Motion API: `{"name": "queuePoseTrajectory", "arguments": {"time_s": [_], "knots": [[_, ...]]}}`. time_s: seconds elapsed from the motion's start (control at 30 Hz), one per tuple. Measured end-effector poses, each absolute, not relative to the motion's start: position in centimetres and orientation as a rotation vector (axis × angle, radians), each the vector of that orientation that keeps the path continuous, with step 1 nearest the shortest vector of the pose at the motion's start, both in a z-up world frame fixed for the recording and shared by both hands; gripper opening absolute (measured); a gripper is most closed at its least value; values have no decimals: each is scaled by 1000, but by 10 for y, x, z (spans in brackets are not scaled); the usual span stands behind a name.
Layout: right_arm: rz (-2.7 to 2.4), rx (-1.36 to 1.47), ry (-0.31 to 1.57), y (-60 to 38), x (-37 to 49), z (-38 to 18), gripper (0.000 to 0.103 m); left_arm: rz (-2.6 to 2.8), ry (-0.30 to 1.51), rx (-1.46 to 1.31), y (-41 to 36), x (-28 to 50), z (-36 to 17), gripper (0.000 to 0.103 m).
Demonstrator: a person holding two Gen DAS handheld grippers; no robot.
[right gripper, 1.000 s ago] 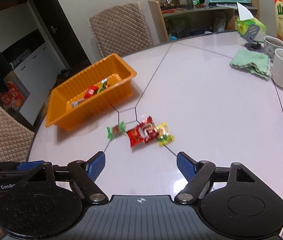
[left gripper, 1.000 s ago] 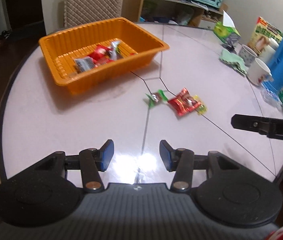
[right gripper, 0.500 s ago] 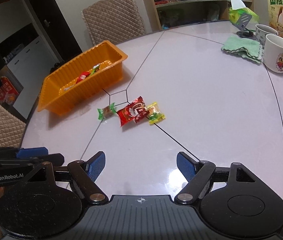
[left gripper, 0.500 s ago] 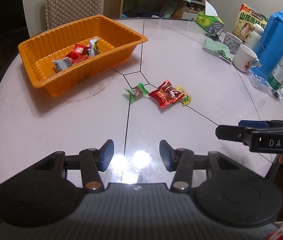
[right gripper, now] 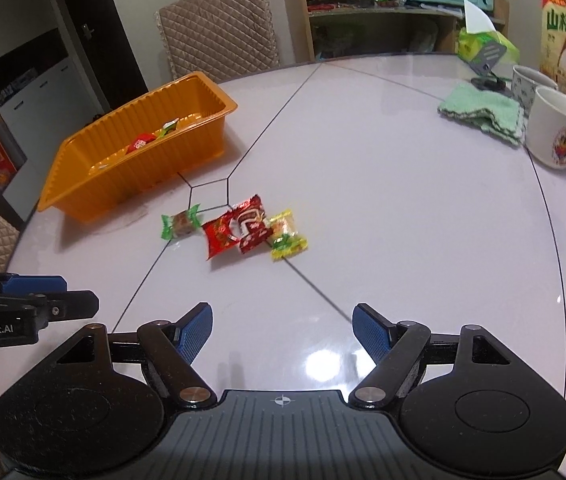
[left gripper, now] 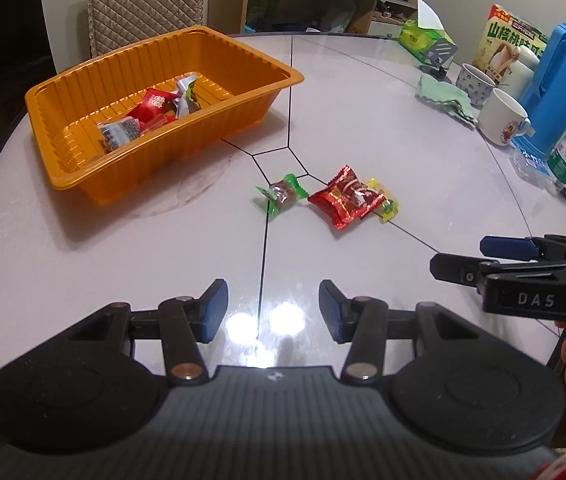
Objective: Organize snacks
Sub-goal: 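Move both open tools back toward the remaining candies on the table, then grasp the yellow candy with the right tool while the left tool grasps a red candy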
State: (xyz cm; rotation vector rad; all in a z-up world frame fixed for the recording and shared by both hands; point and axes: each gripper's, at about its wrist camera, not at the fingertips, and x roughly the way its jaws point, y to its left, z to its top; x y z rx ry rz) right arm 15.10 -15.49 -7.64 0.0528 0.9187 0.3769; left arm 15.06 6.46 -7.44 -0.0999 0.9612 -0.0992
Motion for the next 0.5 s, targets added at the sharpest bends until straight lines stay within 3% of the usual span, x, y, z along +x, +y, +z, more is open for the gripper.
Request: {"name": "queuePoseTrajectory", "arguments": {"time_s": [0.3,0.5], "knots": [[405,4,897,-145,181,-88,54,-98,967,-111,57,181,-86,45],[408,-35,907,-139,200,-101,50,-113,966,-120,48,201,-92,45]]}}
